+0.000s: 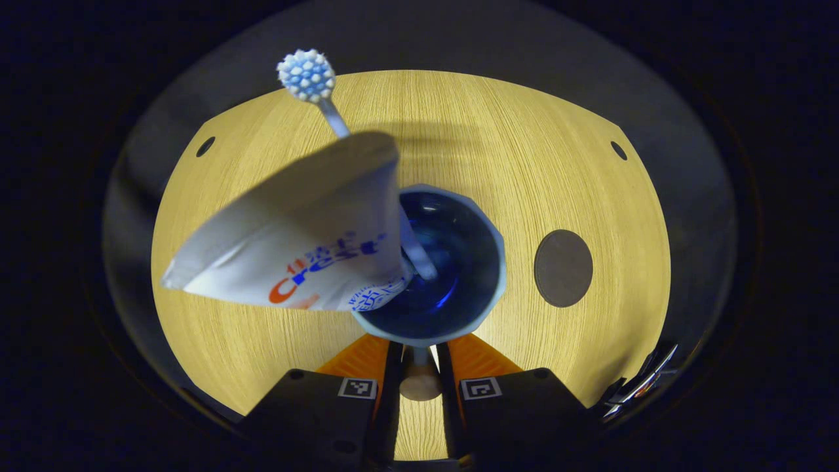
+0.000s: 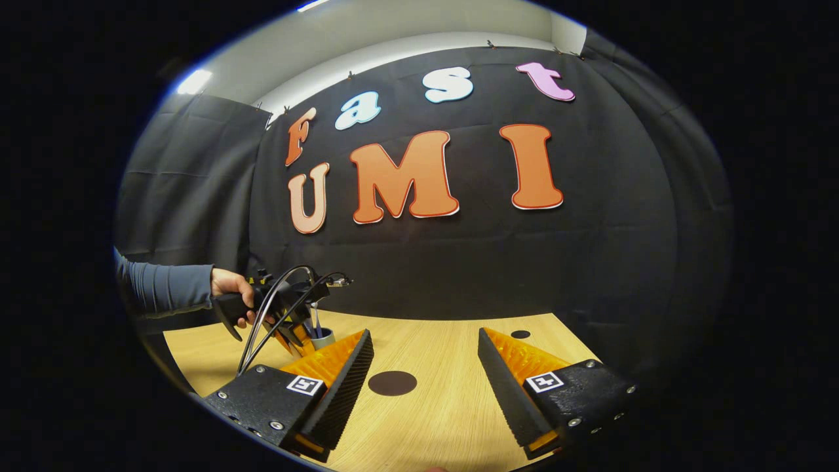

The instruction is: Put the toothbrush and toothpaste on the desktop into the cup, then pick up the cup and place it on the coaster on the desktop.

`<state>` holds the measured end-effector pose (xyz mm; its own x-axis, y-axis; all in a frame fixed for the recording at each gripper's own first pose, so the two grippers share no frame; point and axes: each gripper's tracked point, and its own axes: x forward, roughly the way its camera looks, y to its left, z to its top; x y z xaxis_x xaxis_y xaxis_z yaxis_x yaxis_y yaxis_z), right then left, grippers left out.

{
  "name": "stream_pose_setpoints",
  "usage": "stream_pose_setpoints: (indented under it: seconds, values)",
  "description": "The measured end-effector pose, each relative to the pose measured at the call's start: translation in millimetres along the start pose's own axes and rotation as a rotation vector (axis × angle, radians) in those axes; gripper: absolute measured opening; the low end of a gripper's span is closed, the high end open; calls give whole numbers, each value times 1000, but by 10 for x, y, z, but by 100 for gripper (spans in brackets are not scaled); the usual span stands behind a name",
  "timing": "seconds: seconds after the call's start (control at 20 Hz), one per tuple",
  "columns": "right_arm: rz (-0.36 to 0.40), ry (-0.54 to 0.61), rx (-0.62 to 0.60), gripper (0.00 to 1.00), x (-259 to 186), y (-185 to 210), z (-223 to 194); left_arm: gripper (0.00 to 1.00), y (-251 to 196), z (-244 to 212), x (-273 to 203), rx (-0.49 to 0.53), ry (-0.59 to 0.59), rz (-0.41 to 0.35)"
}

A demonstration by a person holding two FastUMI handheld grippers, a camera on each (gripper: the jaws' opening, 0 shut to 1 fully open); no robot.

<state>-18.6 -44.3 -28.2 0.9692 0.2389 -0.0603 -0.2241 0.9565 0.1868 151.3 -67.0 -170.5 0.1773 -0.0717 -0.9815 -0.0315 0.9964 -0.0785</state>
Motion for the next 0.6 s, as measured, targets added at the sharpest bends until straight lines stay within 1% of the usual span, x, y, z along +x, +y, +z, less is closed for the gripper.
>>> stream_pose_setpoints:
  seconds: [0.05,0.25,0.45,0.6]
  values:
    - [1,-1,2,96,6,-4,-1,29,-7,38,7,0,-4,5]
    - [-10,-4,6,96,8,-55,1,29,-113,231,-13,2,-28,-6]
    - [-25,-13,14,96,-1,-116,7,29,-271,543,-109,40,-71,6]
    - [-46,-7,23,96,-21,-185,-29,29,-494,794,-141,68,-87,-4]
